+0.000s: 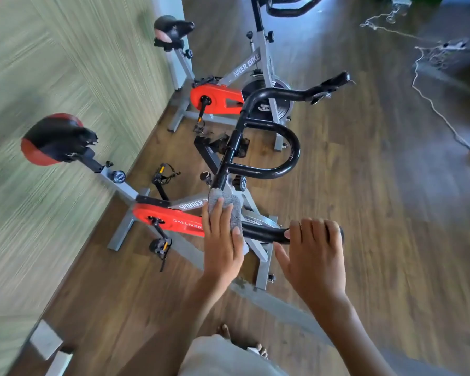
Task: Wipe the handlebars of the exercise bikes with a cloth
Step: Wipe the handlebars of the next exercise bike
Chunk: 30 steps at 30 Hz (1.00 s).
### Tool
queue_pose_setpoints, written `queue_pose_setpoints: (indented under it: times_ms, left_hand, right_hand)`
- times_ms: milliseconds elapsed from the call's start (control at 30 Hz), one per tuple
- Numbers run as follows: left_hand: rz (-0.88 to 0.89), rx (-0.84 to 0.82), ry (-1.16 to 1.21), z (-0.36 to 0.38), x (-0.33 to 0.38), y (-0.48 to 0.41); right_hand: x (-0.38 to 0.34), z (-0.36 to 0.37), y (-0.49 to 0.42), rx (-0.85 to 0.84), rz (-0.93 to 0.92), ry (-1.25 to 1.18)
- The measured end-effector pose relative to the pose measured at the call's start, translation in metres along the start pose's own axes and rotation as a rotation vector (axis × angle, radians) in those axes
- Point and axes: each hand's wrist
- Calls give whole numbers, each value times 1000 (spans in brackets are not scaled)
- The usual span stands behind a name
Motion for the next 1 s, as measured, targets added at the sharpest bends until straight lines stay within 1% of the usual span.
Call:
queue_pose_setpoints:
  times_ms: [67, 133, 267, 333, 400, 433, 500, 567, 633, 700, 733, 800, 867, 933, 1000]
  left_hand:
    - [-101, 2, 38, 5, 4, 6]
    - [-104, -29, 47, 2, -1, 1]
    - [-167, -191, 21, -14, -15, -36]
    - [-251, -258, 70, -17, -18, -54]
    - [-295, -273, 32, -18, -18, -60]
    - [-260, -244, -41, -19, -18, -59]
    - [-100, -221, -183, -22, -22, -58]
    - [22, -310, -208, -22, -26, -67]
    - [3, -428, -210, -20, -23, -84]
    - [-53, -492, -228, -17, -19, -101]
    - [-81, -497, -213, -17, -17, -104]
    - [-133, -456, -170, -20, -14, -97]
    - [-132, -396, -146, -21, -9, -74]
    - [-132, -369, -180, -22, -3, -53]
    - [-144, -398, -223, -22, -5, -56]
  right_hand:
    - [0, 0, 0, 4, 4, -14]
    - [1, 1, -1, 22, 1, -25]
    - [3, 3, -1, 53, -10, -28]
    - [3, 3, -1, 63, -12, -31]
    - [2, 3, 0, 68, -20, -31]
    - [2, 3, 0, 71, -23, -31]
    - [3, 3, 0, 70, -21, -27]
    - [4, 3, 1, 69, -21, -23]
    - [3, 4, 0, 78, -17, -23]
    - [2, 3, -2, 81, -1, -32]
    - [1, 3, -2, 75, 4, -38]
    - [1, 4, 0, 70, -6, -51]
    - [2, 5, 0, 89, -14, -51]
    - [1, 5, -2, 94, 2, -55]
    - [0, 5, -3, 91, 21, -62]
Point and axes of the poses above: each hand's wrist, its own y-axis away from the middle knuckle, its own z-axis out of the palm, x = y × z, and after that the axes turned 9 degrees about -z, right-handed
